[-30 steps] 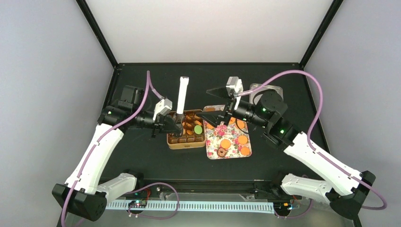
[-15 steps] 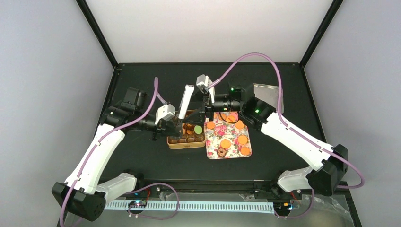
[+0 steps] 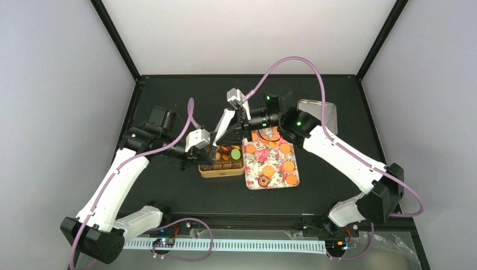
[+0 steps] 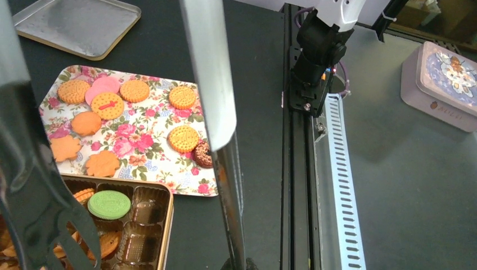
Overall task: Pack the cookies
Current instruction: Pass from the left arm to the right, then place the fake cookies in the empty pocket of the box.
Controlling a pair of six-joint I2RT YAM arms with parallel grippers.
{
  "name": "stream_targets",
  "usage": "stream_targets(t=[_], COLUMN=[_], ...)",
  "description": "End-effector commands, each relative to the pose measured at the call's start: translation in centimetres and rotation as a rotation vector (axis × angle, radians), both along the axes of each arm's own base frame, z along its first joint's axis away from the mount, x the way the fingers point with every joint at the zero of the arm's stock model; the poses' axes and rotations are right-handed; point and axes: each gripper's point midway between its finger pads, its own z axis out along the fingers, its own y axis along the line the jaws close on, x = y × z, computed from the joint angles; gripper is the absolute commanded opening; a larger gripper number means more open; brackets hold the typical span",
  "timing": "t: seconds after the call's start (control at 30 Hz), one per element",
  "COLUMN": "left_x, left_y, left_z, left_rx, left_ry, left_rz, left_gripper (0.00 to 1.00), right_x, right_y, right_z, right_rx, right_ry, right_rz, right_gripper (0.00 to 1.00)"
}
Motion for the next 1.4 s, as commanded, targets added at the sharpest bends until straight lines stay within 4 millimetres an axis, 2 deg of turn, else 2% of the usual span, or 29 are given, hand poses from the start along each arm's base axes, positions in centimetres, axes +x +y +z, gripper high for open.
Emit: stream_targets(t=[0.0, 0.27, 0.6, 0.77, 0.87, 0.93, 1.03, 1.17, 1.37], left_x=[-0.5, -0.2, 0.5, 1.1, 1.9, 2.4, 2.9, 3.9, 6.1], left_y=[0.0, 0.0, 0.3, 0.4, 0.6, 0.9, 1.3, 2.6, 5.4], left_z=[0.7, 0.7, 0.3, -0.2, -0.3, -0.4, -0.7, -1.9, -4.0], left_rx=[0.002, 0.011, 0.041, 0.060, 0.076, 0.093, 0.131, 0.229, 0.305], left_ry=[-0.066, -0.083, -0.119, -0.129, -0.156, -0.167, -0.156, -0.139, -0.110], left_rz=[-0.027, -0.020, 0.001, 0.030, 0.070, 0.095, 0.140, 0.204, 0.326], left_gripper=[0.02, 0.01, 0.02, 0.15, 0.20, 0.27, 0.43, 0.58, 0.63], right_x=[-0.7, -0.3, -0.4, -0.2, 0.3, 0.7, 1.4, 2.5, 3.7], right_y=[0.3, 1.2, 1.0, 0.0, -0.6, -1.0, -1.8, -2.9, -3.5], right_z=[0.6, -0.2, -0.7, -0.2, -0.8, -1.3, -2.1, -3.5, -5.8], right_rx=[0.021, 0.011, 0.025, 0.065, 0.063, 0.049, 0.022, -0.025, -0.082], right_ry=[0.032, 0.086, 0.082, 0.010, -0.025, -0.046, -0.084, -0.136, -0.138], right_rz=[0.079, 0.105, 0.094, 0.004, -0.062, -0.109, -0.182, -0.281, -0.363], right_gripper=[0.72, 0.59, 0.40, 0.30, 0.28, 0.27, 0.26, 0.26, 0.29])
